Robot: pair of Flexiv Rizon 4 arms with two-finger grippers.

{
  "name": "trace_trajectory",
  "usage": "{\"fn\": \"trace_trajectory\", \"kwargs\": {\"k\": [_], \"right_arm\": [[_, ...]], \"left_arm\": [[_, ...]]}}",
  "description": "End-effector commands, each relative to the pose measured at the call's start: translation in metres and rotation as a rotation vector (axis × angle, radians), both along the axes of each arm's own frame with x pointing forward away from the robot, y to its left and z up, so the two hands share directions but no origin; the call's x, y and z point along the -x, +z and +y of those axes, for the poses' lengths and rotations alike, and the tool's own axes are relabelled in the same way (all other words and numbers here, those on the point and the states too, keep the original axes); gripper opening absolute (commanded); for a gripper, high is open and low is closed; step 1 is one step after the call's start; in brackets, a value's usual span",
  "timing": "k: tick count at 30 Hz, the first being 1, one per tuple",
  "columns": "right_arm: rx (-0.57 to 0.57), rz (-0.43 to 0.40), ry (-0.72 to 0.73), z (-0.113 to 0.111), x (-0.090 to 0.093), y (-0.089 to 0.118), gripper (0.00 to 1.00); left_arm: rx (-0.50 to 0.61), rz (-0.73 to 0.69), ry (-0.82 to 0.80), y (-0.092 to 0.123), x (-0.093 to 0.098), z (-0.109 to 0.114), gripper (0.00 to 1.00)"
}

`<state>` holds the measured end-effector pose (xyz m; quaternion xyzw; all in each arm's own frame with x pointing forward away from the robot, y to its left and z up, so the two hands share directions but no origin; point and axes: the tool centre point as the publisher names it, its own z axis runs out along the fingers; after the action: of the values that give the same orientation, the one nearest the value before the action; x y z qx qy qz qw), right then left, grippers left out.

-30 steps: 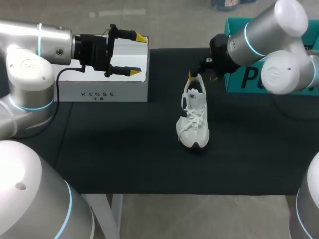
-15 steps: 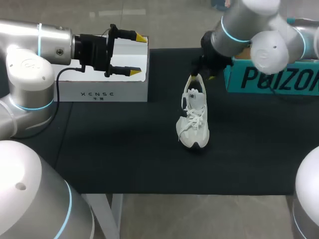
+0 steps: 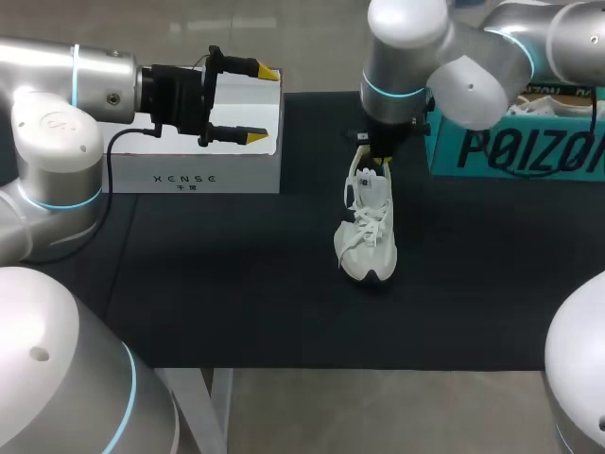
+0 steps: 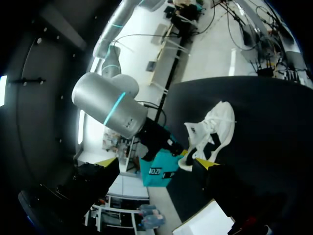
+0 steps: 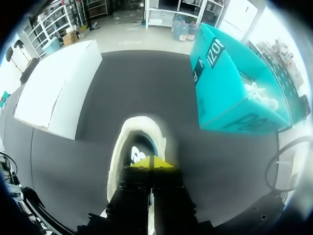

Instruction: Take the shoe out of the shoebox, open the shoe tongue, remove and reinsert the insole, then place the shoe into the shoebox

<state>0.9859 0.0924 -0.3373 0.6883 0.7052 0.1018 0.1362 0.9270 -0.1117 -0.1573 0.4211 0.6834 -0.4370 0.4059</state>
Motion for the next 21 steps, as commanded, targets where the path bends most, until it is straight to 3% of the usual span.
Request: {"fn": "trace_trajectory", "kwargs": {"k": [1, 21], "right_arm": [[-0.011, -0.003, 0.002, 0.000, -0.001, -0.009, 0.00], [0.018, 0.039, 0.035, 0.003, -0.012, -0.050, 0.00]], "left_arm": [[-0.005, 0.001, 0.000, 0.001, 0.001, 0.000, 1.00], [-0.005, 0.001, 0.000, 0.001, 0.001, 0.000, 1.00]]}}
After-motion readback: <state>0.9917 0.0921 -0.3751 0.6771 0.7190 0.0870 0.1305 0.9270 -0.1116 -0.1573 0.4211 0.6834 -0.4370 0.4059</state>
